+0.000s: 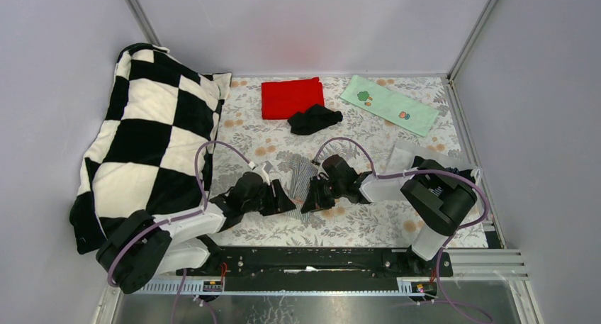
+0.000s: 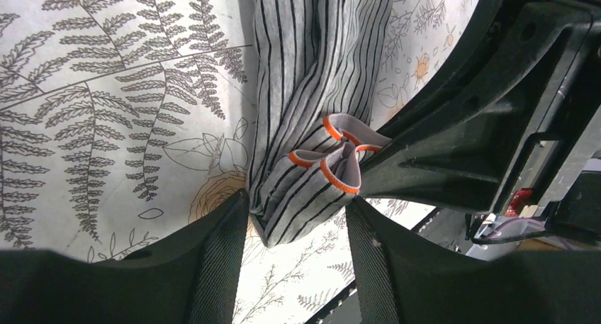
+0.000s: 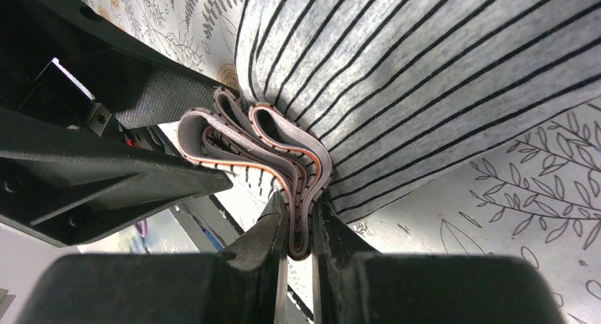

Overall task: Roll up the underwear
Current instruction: Roll the underwear to the center of the board.

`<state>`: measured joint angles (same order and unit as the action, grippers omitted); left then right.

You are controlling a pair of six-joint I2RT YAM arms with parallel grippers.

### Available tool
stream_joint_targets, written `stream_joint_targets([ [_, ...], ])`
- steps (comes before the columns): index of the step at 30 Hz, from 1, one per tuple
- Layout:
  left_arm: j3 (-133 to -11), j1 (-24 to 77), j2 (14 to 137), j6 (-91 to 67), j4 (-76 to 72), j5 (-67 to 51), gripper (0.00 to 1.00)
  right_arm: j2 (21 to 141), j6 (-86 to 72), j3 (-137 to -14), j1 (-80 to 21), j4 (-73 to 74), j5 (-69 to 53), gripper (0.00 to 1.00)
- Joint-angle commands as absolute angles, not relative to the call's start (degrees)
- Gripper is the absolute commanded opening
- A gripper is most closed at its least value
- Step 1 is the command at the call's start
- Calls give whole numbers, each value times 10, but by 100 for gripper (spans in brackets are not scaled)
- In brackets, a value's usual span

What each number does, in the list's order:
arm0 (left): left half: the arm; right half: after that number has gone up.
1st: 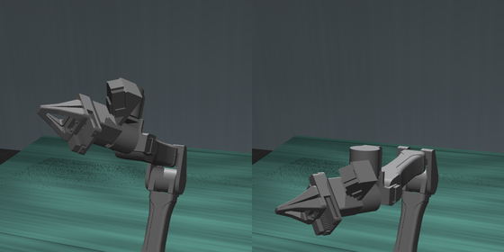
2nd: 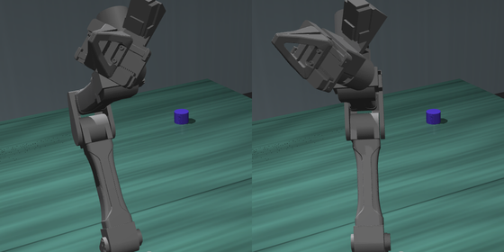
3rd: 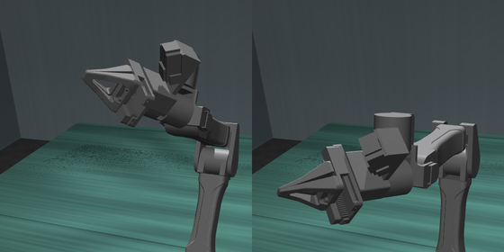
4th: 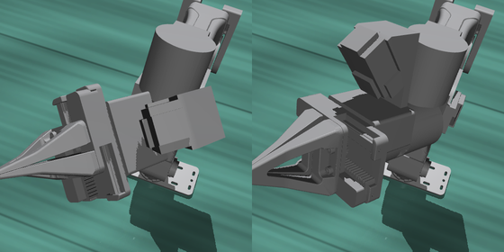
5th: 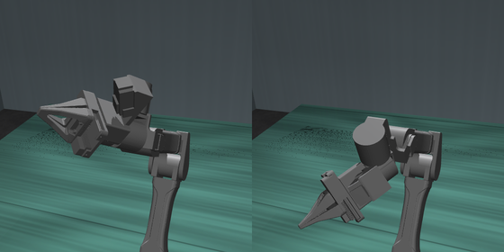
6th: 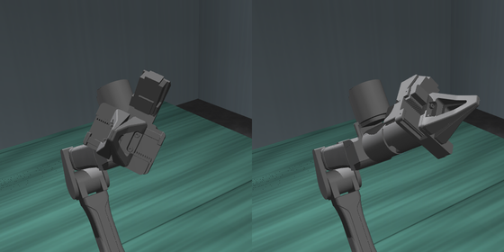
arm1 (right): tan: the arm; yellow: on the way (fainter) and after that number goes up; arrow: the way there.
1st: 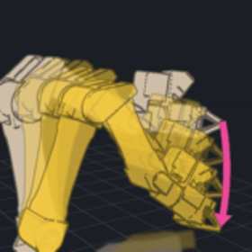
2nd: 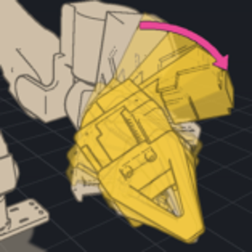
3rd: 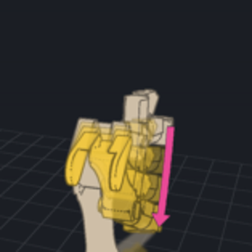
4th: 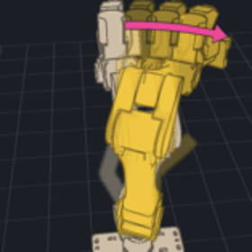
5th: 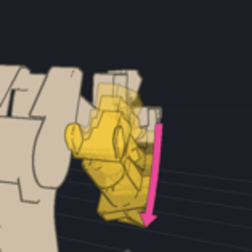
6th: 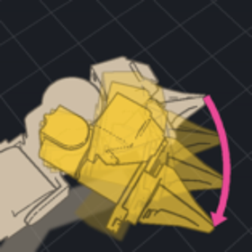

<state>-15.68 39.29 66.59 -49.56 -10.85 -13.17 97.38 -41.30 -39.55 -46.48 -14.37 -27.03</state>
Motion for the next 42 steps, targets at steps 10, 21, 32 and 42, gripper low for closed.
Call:
stream_joint_targets([
  [10,-119,398,738,-500,-192,-110,45,1001,-390,-398,-459,-85,-247,4],
  [21,-116,401,753,-496,-191,-117,13,950,-354,-398,-458,-89,-235,30],
  [32,-169,401,768,-476,-121,-130,8,787,-245,-341,-457,-126,-136,58],
  [42,-237,399,788,-488,-21,-186,5,617,76,-209,-461,-319,-153,65],
])
